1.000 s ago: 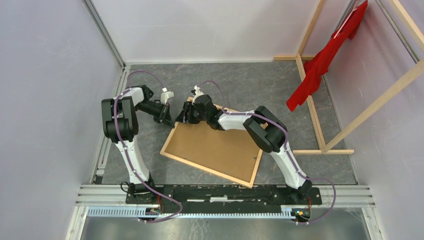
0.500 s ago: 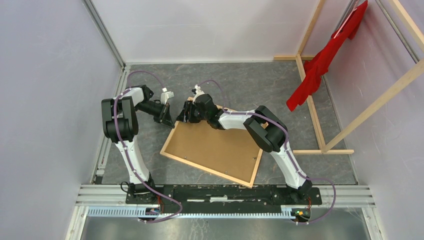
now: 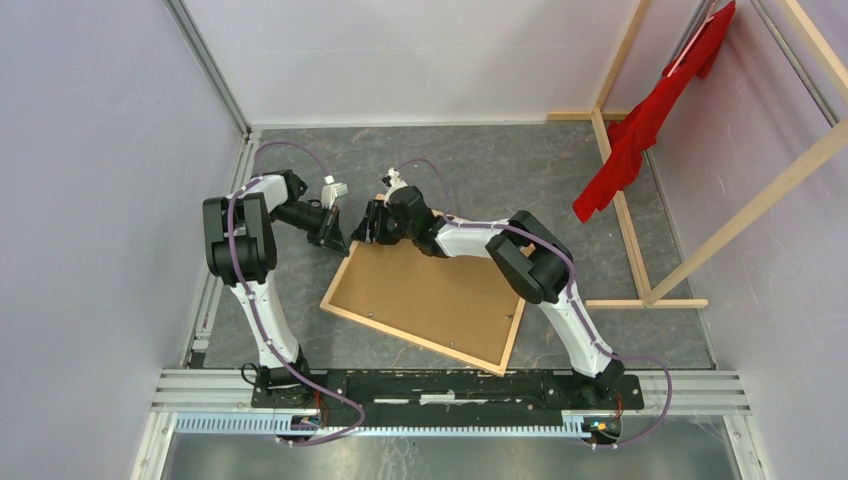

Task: Put the photo into the frame
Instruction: Install the photo frame at the center of the board.

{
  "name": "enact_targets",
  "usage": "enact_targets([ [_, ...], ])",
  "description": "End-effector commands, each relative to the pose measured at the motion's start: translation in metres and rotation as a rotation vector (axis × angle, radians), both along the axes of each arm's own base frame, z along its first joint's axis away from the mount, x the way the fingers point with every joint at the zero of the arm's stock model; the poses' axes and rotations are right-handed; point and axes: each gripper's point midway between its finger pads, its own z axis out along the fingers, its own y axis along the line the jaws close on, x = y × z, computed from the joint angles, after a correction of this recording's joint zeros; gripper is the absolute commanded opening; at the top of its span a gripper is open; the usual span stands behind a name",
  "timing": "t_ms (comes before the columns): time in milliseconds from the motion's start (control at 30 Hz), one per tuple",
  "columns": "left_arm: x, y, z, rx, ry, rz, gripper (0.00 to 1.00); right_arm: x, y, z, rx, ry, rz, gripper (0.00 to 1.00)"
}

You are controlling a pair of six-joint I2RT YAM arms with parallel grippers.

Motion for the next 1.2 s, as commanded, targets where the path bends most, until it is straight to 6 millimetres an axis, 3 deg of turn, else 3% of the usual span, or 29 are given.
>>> enact_targets([
  [0,-0.01,0.009,-0.023,0.084,0.005,-0.064,0.19,0.009,0.005,-0.007,-0.003,0.006,-0.008,0.56],
  [167,-0.011,0.009,-0.023,0.086,0.006,-0.066,0.19,0.009,0.006,-0.006,0.002,0.008,-0.005,0.56],
  [400,-0.011,0.01,-0.023,0.088,0.005,-0.067,0.18,0.009,-0.018,0.013,-0.036,-0.067,-0.056,0.56],
  [567,-0.012,0.01,-0.023,0.09,0.007,-0.067,0.18,-0.006,-0.028,0.011,-0.038,-0.056,-0.053,0.56],
  [833,-0.011,0.01,-0.022,0.089,0.004,-0.064,0.18,-0.019,-0.006,0.001,-0.031,-0.035,0.0,0.56],
  [1167,-0.012,0.01,-0.023,0.089,0.007,-0.064,0.18,-0.008,0.006,-0.001,-0.039,-0.043,-0.006,0.55],
])
